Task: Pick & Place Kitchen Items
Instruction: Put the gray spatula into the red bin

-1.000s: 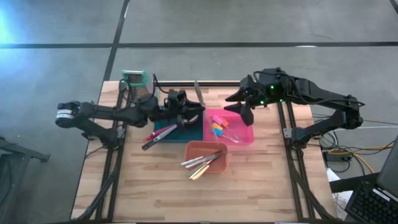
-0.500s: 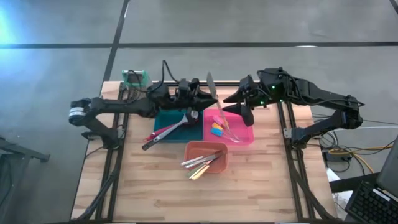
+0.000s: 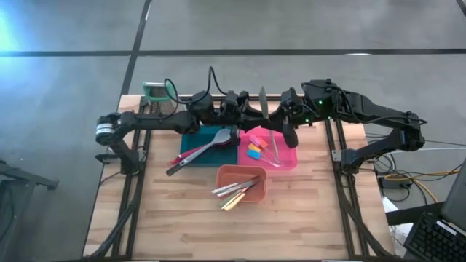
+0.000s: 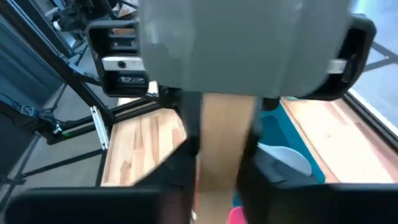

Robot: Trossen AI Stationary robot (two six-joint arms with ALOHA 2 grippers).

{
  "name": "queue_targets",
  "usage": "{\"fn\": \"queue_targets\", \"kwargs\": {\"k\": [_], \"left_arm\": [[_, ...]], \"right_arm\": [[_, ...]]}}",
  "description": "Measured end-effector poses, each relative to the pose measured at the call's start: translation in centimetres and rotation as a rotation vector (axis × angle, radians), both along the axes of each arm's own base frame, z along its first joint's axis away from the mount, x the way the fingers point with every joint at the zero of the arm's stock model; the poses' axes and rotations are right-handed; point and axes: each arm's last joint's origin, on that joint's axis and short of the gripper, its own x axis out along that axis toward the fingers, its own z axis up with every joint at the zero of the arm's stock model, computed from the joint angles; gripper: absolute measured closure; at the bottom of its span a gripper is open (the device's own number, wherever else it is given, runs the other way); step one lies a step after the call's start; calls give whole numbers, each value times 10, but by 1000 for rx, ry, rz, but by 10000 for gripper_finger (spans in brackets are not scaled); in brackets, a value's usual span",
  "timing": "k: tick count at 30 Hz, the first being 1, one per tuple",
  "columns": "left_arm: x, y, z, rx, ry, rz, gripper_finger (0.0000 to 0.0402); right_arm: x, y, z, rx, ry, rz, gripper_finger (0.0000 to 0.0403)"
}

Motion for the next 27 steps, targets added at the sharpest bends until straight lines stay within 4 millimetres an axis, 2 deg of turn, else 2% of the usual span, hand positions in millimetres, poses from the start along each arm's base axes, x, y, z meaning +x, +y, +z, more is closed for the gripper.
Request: {"fn": "queue_targets", "kwargs": {"k": [2,3,11,13,16,21,24,27], "left_arm": [[0,1,0,2,0,0,334],[-1,1,0,2,-1,7,334],[-1,1,0,-29,11,-5,331],[-1,2,-1,-88,33,-3,299],[-5,4,-2,-171,125,16,223],[-25,9,-10,-228,434,140,112],[-49,9,-4,-217,556,197,77],[-72,7,2,-217,639,249,64]], "right_arm": [[0,0,0,-19,0,6,340],[0,0,0,-31,-2,13,349],[0,0,0,-35,1,13,345],[0,0,-1,-48,6,18,345],[-3,0,-1,-59,20,22,345],[-18,1,1,-72,121,-4,345],[-27,-1,-4,-68,231,-16,345],[-34,-4,-13,-20,353,-47,345]]}}
